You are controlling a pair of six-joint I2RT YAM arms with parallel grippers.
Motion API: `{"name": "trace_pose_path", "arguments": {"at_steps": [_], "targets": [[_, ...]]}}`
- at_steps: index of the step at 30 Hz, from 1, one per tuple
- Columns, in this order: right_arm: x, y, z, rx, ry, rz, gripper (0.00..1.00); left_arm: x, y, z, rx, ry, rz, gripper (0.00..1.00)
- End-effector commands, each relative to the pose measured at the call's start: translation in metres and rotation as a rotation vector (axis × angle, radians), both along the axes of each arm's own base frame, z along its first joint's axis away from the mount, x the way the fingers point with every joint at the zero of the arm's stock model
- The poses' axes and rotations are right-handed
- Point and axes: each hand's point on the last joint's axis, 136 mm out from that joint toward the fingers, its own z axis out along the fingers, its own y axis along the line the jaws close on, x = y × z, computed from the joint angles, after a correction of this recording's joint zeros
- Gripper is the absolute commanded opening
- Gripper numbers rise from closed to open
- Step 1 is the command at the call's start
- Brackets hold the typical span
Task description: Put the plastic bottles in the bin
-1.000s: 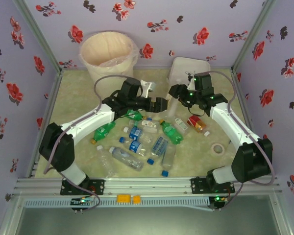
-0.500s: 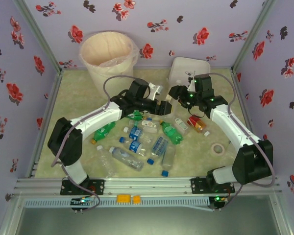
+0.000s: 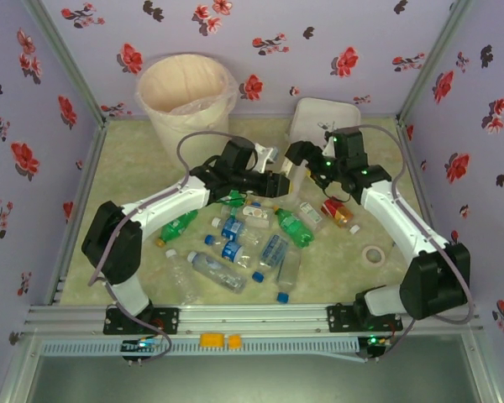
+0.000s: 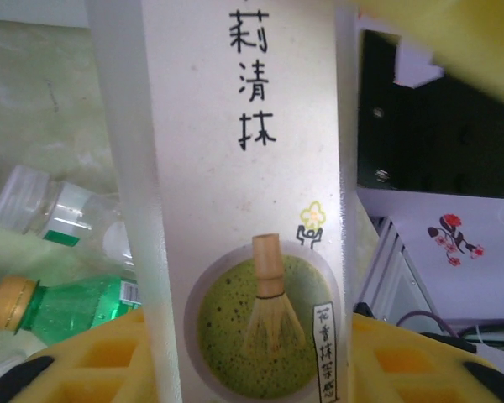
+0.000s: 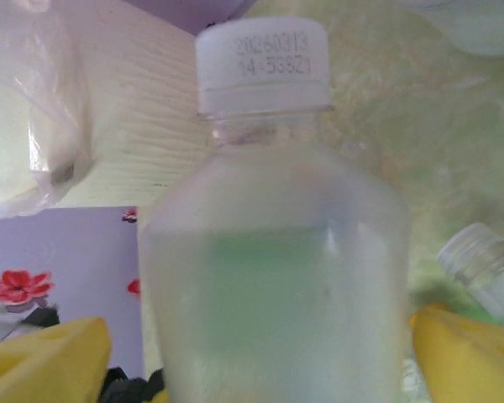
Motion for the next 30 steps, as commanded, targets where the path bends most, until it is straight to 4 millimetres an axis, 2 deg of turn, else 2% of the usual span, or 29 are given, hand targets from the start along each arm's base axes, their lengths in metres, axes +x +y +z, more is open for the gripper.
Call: {"name": "trace_pose_path", "arguments": {"at_steps": [1, 5, 8, 17, 19, 22, 25, 27, 30], "targets": [[-0.001, -0.015, 0.022, -0.049, -0.065, -0.051, 0.99, 0.013, 0.015, 0.016, -0.012, -0.043, 0.07, 0.37], [-0.001, -0.031, 0.025, -0.084, -0.086, -0.069, 1.0, 0.028, 0.034, 0.026, -0.011, -0.056, 0.13, 0.36], [-0.001, -0.051, 0.021, -0.131, -0.077, -0.119, 1.0, 0.046, 0.057, 0.045, -0.008, -0.091, 0.203, 0.35], [-0.008, -0.091, 0.0, -0.324, -0.05, -0.195, 1.0, 0.105, 0.134, 0.146, -0.043, -0.276, 0.411, 0.35], [-0.007, -0.095, -0.002, -0.34, -0.05, -0.213, 1.0, 0.118, 0.153, 0.169, -0.049, -0.335, 0.455, 0.35], [-0.002, -0.098, 0.002, -0.353, -0.067, -0.233, 1.0, 0.142, 0.177, 0.194, -0.06, -0.394, 0.528, 0.35], [0.004, -0.087, 0.01, -0.33, -0.118, -0.175, 1.0, 0.168, 0.201, 0.213, -0.081, -0.436, 0.607, 0.35], [0.009, -0.086, 0.011, -0.329, -0.139, -0.178, 1.0, 0.183, 0.219, 0.222, -0.075, -0.462, 0.667, 0.35], [0.014, -0.087, 0.008, -0.353, -0.133, -0.176, 1.0, 0.206, 0.242, 0.221, -0.048, -0.471, 0.723, 0.35]]}}
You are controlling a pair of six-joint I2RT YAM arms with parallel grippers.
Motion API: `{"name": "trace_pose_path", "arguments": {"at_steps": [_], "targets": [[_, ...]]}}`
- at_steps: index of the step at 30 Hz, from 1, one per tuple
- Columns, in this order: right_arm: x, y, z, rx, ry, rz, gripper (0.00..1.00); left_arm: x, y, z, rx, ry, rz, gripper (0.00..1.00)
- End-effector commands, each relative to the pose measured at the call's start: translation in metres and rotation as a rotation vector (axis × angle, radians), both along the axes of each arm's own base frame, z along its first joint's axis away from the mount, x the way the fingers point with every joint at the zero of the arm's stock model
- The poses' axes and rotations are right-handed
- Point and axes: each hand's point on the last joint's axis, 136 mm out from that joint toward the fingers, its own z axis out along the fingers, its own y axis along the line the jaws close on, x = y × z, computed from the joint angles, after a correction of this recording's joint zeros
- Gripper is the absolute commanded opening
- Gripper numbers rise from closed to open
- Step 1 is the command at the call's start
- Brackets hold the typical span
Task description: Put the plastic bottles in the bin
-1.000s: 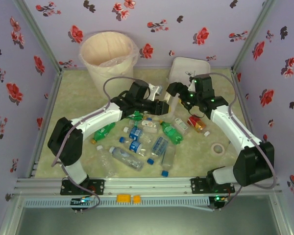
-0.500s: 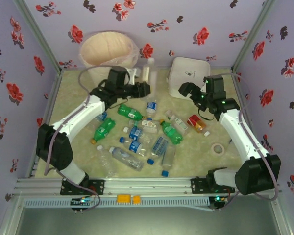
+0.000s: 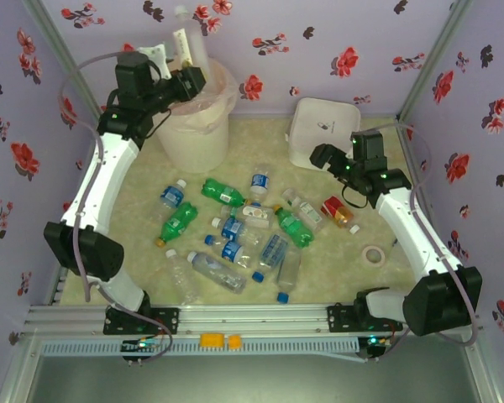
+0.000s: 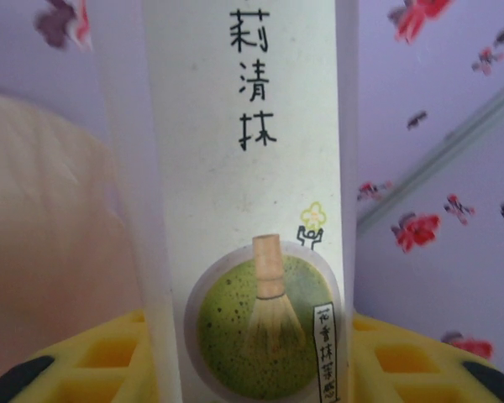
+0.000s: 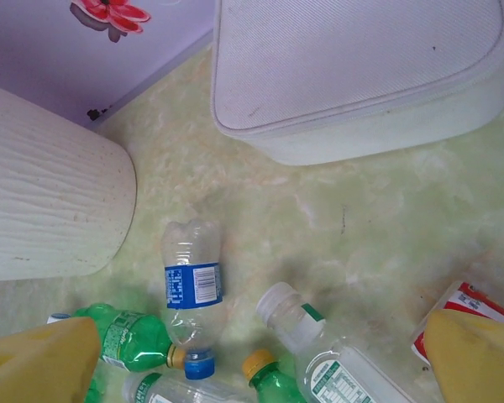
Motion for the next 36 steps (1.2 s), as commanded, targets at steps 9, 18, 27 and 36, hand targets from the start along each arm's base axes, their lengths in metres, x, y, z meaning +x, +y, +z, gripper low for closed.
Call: {"name": "trace_pose_path", "arguments": {"at_steps": [9, 18, 27, 36], "targets": [[0.021, 0.004, 0.006, -0.045, -0.028, 0.044, 1.0, 0.055, 0.06, -0.064, 0.24, 0.157, 0.217, 0.37], [0.035, 0.031, 0.04, 0.239, -0.102, 0.161, 1.0, 0.067, 0.06, -0.083, 0.231, 0.243, 0.235, 0.94], [0.034, 0.025, 0.015, 0.254, -0.003, 0.189, 1.0, 0.036, 0.075, -0.062, 0.248, 0.21, 0.288, 1.0], [0.021, 0.018, -0.022, 0.192, 0.066, 0.165, 1.0, -0.044, 0.1, -0.035, 0.272, 0.086, 0.302, 1.0]]}}
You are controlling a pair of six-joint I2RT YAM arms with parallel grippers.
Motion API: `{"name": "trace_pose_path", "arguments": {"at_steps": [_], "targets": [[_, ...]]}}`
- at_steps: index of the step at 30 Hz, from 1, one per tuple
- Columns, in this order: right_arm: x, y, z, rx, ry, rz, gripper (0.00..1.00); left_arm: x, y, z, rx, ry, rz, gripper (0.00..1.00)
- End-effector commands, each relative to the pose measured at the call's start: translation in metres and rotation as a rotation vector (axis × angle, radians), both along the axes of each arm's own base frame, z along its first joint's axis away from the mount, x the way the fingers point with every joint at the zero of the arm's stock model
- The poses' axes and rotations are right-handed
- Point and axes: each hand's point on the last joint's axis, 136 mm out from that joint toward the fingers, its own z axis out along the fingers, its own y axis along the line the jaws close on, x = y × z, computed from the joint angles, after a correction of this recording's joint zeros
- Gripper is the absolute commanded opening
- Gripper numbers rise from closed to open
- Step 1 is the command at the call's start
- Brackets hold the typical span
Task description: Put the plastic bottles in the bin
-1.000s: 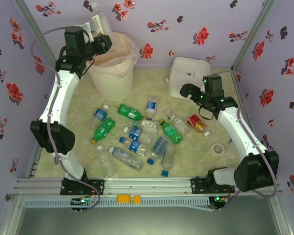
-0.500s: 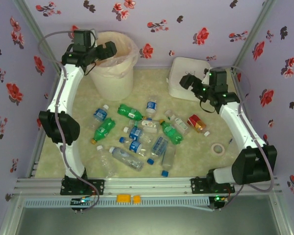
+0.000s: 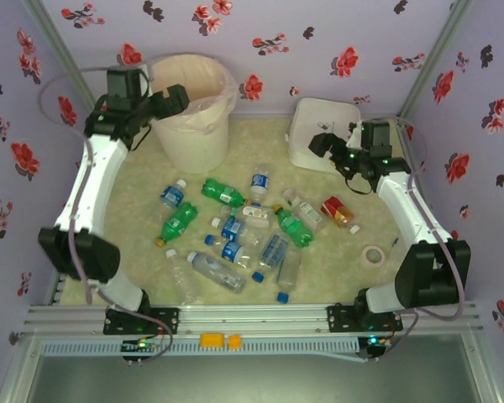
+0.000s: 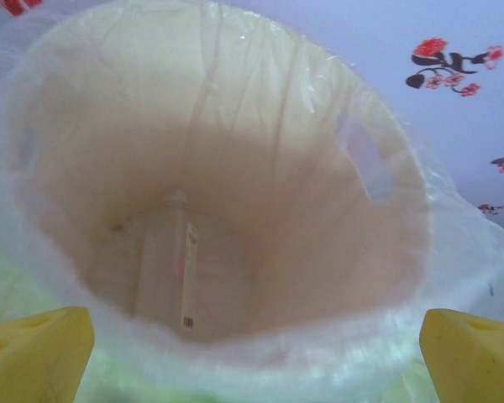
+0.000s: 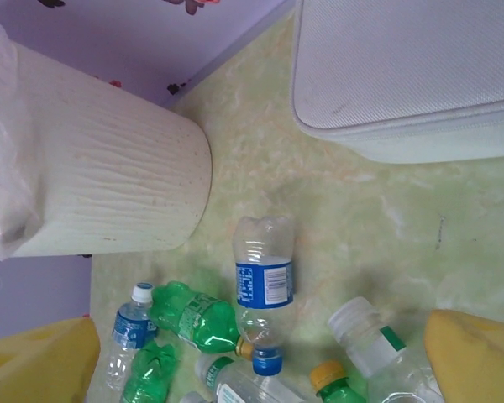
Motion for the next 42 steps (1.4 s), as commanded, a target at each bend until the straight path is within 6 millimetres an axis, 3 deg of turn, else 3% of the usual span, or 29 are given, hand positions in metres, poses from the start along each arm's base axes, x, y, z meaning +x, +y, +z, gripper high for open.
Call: {"name": "trace_pose_path", "arguments": {"at_steps": [1, 4, 7, 11, 13, 17, 26, 31, 42], "targets": [[-0.01, 0.002, -0.021, -0.014, 0.042, 0.009, 1.0, -0.034, 0.021, 0.032, 0.041, -0.124, 0.022, 1.0], [-0.011, 0.012, -0.031, 0.029, 0.06, 0.024, 1.0, -0.066, 0.04, 0.028, 0.066, -0.123, 0.06, 1.0], [-0.011, 0.031, -0.035, 0.045, 0.048, 0.054, 1.0, -0.092, 0.057, 0.004, 0.118, -0.074, 0.102, 1.0], [-0.018, 0.067, -0.039, -0.028, 0.026, 0.139, 1.0, -0.121, 0.077, -0.053, 0.161, 0.049, 0.18, 1.0], [-0.023, 0.087, -0.042, -0.064, 0.005, 0.171, 0.99, -0.133, 0.084, -0.094, 0.148, 0.127, 0.23, 1.0], [-0.029, 0.11, -0.046, -0.088, -0.051, 0.174, 1.0, -0.147, 0.087, -0.153, 0.08, 0.236, 0.296, 1.0], [-0.047, 0.125, -0.055, -0.178, -0.122, 0.157, 1.0, -0.125, 0.078, -0.218, 0.138, 0.41, 0.224, 1.0], [-0.052, 0.112, -0.049, -0.245, -0.173, 0.119, 1.0, -0.111, 0.07, -0.248, 0.174, 0.518, 0.156, 1.0], [-0.059, 0.098, -0.051, -0.319, -0.134, 0.101, 1.0, -0.087, 0.064, -0.29, 0.25, 0.634, 0.061, 1.0]]}}
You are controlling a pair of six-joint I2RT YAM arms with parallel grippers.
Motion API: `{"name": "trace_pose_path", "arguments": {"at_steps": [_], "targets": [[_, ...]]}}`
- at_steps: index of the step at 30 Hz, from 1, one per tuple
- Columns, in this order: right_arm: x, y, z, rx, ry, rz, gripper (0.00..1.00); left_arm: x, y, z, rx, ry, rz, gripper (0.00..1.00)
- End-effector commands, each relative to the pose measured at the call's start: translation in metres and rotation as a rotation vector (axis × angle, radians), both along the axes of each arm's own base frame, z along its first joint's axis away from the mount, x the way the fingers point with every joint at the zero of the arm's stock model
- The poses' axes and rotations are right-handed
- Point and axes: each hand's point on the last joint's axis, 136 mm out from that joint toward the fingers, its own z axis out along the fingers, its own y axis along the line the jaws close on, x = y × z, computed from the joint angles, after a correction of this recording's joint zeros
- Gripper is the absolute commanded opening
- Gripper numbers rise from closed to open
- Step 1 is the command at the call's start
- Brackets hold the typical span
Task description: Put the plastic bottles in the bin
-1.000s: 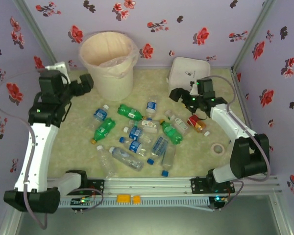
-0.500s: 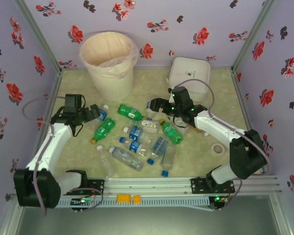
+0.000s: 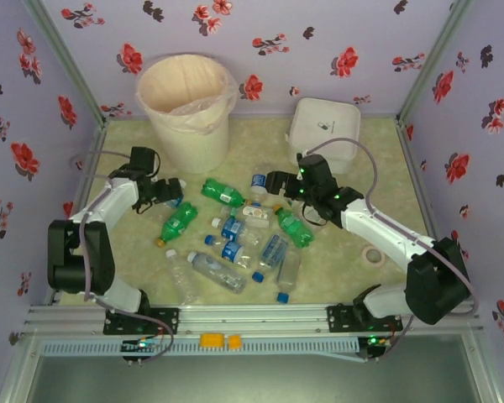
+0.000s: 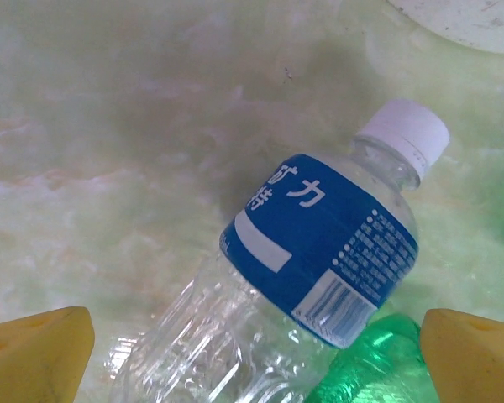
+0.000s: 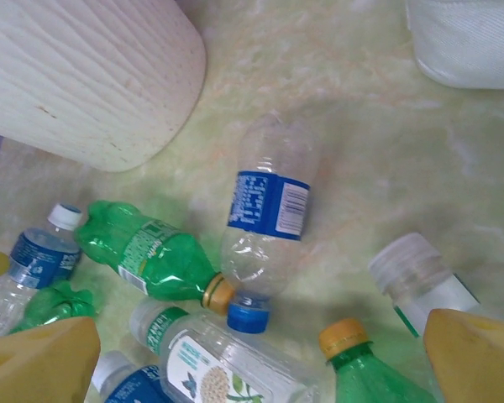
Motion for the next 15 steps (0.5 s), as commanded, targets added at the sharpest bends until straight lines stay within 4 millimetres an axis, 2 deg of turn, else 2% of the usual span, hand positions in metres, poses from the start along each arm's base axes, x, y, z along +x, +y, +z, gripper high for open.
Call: {"name": "trace_pose_path", "arguments": {"at_steps": [1, 8, 15], "targets": [[-0.001, -0.007, 0.003, -0.042, -0.002, -0.027, 1.0, 0.008, 0.0, -0.006, 0.017, 0.019, -0.048, 1.0], [-0.001, -0.02, 0.002, -0.115, 0.025, -0.064, 1.0, 0.009, 0.001, -0.03, 0.028, 0.082, -0.051, 1.0], [-0.002, -0.03, 0.004, -0.132, -0.003, -0.102, 1.0, 0.011, 0.006, -0.045, 0.053, 0.106, -0.032, 0.98]]}}
